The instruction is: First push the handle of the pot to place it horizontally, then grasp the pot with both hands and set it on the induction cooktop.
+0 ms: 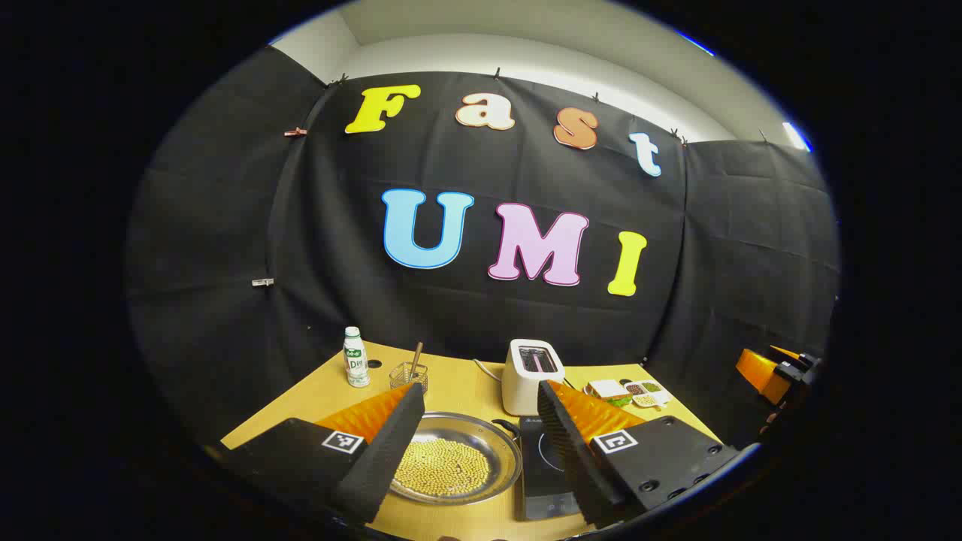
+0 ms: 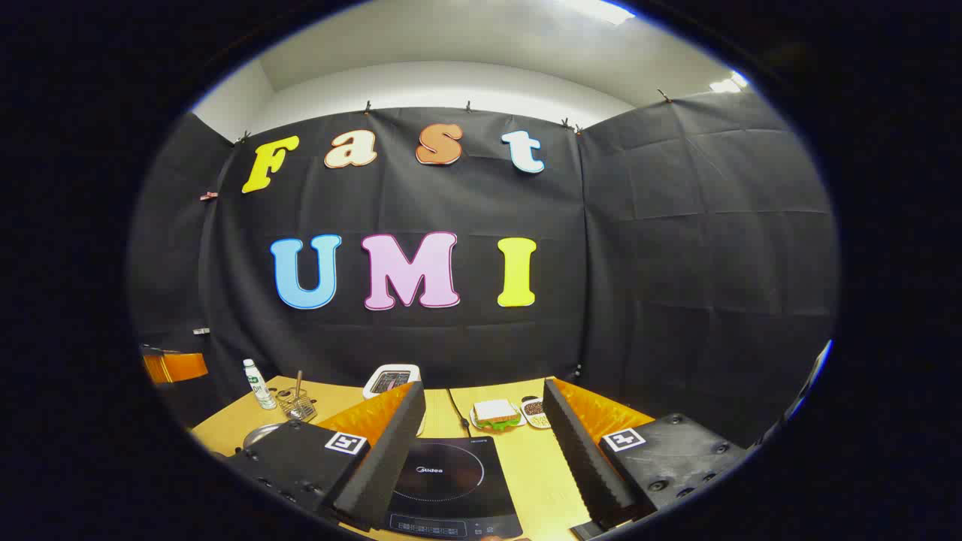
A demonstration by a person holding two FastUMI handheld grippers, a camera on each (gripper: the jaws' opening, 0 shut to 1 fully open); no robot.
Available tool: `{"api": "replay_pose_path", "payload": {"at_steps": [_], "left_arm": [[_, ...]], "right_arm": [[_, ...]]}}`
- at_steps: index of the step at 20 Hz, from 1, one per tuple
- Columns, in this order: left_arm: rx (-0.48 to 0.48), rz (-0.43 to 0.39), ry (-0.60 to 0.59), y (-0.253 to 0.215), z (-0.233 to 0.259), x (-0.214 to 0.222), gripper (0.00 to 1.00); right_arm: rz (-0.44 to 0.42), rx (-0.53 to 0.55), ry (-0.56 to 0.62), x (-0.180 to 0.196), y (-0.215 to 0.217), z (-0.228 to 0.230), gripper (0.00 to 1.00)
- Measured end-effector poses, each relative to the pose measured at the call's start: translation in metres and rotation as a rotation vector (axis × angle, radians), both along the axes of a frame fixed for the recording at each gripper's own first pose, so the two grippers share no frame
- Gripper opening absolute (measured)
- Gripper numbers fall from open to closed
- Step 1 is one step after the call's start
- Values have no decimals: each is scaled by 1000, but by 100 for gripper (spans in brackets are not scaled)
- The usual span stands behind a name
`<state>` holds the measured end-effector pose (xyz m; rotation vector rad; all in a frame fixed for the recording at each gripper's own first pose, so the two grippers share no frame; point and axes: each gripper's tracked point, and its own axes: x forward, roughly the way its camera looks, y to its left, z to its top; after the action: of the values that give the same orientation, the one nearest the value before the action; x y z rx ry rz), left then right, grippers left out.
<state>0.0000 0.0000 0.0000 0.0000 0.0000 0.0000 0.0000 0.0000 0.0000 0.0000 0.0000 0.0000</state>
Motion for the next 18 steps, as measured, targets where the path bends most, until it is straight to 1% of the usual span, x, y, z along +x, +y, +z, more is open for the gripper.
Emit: {"api": "replay_pose_path", "payload": {"at_steps": [4,6,10,13,18], "left_arm": [[-2,-20,-3,-2,0,2,95],[12,-29,-3,-2,-3,3,95],[20,-48,16,0,-11,0,95],[27,-54,35,3,-21,-3,95],[2,-65,57,6,-27,-5,95]], "right_arm": [[6,-5,5,-2,7,0,98],[6,15,22,-2,9,-4,98],[-16,12,43,-5,6,-16,98],[-12,11,54,-11,11,-21,98],[1,6,62,-16,17,-23,98]]}}
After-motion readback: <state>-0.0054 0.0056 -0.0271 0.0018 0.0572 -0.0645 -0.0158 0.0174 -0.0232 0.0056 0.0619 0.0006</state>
